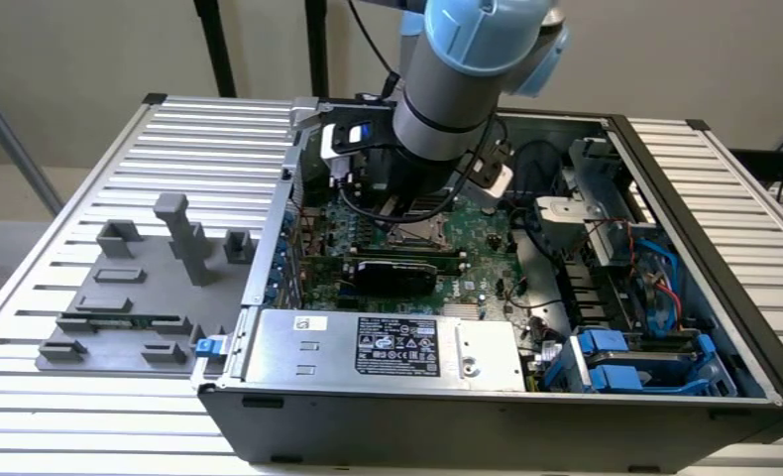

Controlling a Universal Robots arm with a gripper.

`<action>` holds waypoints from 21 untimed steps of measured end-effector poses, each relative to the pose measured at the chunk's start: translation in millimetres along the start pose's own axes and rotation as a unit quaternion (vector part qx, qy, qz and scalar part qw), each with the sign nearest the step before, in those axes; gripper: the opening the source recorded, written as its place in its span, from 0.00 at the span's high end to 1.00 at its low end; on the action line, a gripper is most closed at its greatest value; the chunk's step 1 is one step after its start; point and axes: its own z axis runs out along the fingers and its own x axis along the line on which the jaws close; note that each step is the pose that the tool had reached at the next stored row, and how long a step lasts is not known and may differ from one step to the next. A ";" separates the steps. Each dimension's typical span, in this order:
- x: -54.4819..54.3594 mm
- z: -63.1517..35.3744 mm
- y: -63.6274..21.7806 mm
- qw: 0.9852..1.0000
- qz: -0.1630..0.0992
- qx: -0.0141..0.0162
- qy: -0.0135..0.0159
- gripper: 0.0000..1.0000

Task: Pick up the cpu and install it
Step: 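Install the second cpu locking lever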

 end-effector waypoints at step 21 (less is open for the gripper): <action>-3.9 20.3 -5.0 1.000 0.003 -0.017 -0.008 0.89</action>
